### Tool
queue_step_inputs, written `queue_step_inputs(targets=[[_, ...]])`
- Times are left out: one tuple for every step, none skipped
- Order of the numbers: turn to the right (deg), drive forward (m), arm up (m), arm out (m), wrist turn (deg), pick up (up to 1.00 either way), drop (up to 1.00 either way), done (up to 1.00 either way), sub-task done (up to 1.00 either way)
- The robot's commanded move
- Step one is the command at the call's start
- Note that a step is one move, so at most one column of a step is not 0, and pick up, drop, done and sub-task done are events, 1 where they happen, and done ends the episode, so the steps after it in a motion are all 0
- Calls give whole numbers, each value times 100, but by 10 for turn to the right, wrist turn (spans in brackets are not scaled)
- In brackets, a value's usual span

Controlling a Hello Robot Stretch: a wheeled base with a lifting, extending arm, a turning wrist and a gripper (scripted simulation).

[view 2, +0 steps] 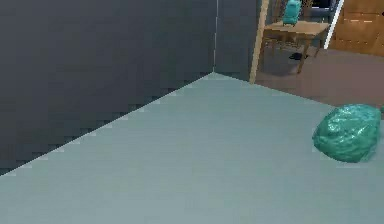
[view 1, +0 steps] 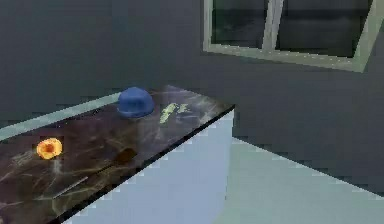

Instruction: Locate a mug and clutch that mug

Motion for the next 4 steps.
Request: queue_step_inputs(targets=[[-450,0,0,0,0,0,0,0,0],[-210,0,0,0,0,0,0,0,0],[0,30,0,0,0,0,0,0,0],[-450,0,0,0,0,0,0,0,0]])
